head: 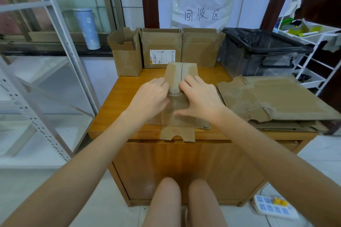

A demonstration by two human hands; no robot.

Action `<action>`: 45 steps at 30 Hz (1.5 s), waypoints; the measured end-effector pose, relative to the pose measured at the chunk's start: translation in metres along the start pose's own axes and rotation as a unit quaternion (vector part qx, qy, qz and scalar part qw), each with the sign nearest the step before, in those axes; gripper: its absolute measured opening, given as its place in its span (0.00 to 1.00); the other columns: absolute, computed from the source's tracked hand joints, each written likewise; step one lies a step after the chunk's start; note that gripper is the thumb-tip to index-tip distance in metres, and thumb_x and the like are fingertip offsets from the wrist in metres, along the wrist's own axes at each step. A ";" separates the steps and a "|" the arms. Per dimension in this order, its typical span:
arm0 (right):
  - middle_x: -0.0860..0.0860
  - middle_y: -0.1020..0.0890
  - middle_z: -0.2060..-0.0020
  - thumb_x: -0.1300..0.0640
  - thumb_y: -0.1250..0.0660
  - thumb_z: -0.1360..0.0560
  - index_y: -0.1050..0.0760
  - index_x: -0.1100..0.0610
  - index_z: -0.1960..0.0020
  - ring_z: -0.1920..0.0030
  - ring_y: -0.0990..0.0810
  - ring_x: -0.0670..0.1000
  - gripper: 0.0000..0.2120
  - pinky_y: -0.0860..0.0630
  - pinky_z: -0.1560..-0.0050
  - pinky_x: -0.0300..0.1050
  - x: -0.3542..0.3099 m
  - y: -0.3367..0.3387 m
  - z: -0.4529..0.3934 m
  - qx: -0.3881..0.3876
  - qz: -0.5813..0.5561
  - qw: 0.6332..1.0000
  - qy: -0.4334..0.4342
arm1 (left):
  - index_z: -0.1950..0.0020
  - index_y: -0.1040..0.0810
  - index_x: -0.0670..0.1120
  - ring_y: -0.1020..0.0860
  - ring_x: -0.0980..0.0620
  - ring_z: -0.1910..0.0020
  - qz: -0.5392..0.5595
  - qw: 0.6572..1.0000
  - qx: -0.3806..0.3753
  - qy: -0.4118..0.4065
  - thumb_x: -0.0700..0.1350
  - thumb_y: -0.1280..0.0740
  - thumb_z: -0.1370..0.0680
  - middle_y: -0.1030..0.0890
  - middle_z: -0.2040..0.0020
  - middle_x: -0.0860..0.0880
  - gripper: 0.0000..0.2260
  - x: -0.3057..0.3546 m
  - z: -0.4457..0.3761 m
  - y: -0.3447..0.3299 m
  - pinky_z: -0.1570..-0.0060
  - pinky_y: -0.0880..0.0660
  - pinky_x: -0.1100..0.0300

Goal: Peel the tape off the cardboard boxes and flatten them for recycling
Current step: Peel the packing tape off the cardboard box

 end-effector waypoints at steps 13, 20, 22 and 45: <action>0.54 0.24 0.64 0.50 0.22 0.38 0.27 0.60 0.59 0.66 0.27 0.55 0.18 0.35 0.77 0.39 -0.013 0.005 -0.001 0.169 -0.030 0.985 -0.002 | 0.44 0.20 0.42 0.24 0.50 0.55 0.075 0.997 -0.009 0.026 0.51 0.33 0.25 0.23 0.53 0.47 0.15 -0.011 0.001 0.008 0.59 0.27 0.59; 0.53 0.24 0.65 0.49 0.24 0.33 0.27 0.60 0.60 0.66 0.29 0.52 0.17 0.36 0.76 0.40 -0.010 0.007 -0.001 0.157 -0.037 0.986 0.028 | 0.47 0.20 0.42 0.24 0.49 0.52 0.096 0.995 0.009 0.039 0.47 0.31 0.23 0.23 0.53 0.46 0.10 -0.014 0.001 0.007 0.54 0.27 0.59; 0.54 0.23 0.63 0.49 0.26 0.31 0.27 0.60 0.58 0.65 0.30 0.51 0.15 0.39 0.74 0.40 -0.009 0.007 -0.001 0.139 -0.037 0.989 0.038 | 0.44 0.20 0.42 0.23 0.49 0.51 0.100 0.994 -0.001 0.040 0.45 0.31 0.23 0.23 0.51 0.46 0.10 -0.015 0.002 0.006 0.51 0.25 0.58; 0.53 0.24 0.66 0.51 0.23 0.33 0.27 0.60 0.61 0.68 0.28 0.54 0.15 0.40 0.76 0.38 -0.015 0.007 -0.002 0.173 -0.009 0.983 0.065 | 0.38 0.21 0.45 0.24 0.52 0.49 0.143 0.984 -0.103 0.019 0.43 0.30 0.26 0.25 0.49 0.50 0.16 -0.024 -0.003 0.005 0.45 0.24 0.51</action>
Point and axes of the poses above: each hand's wrist, its own z-axis away from the middle knuckle, its own y-axis out of the back of the hand, x = y × z, the point moved 8 cm from there along -z, towards the middle knuckle
